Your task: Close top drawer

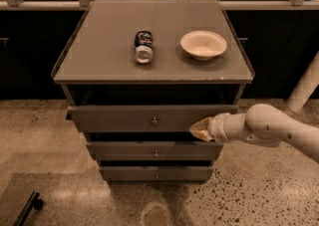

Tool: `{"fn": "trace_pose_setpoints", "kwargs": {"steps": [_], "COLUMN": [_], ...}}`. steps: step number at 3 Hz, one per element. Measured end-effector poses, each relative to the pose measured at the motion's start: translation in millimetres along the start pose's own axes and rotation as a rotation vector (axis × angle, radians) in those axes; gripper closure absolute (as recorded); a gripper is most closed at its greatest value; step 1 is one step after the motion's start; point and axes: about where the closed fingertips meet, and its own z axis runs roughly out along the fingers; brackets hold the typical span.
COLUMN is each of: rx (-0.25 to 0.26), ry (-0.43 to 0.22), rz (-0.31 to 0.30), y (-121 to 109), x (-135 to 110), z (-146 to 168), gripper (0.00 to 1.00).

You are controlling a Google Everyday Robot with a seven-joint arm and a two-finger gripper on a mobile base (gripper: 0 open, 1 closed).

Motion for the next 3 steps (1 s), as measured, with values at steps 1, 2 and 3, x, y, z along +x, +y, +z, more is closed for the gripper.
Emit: {"fn": "trace_pose_setpoints", "kwargs": {"steps": [1,2,3], "rx": [0.013,0.013,-0.043], "ry": [0.009,0.009,0.071], "rz": [-0.022,-0.022,0.148], "y": [-14.8,-10.5,22.0], "x": [-11.1,-10.0,48.5], "z": [17.5,15.5,-27.6], "gripper": [1.00,1.00,1.00]}}
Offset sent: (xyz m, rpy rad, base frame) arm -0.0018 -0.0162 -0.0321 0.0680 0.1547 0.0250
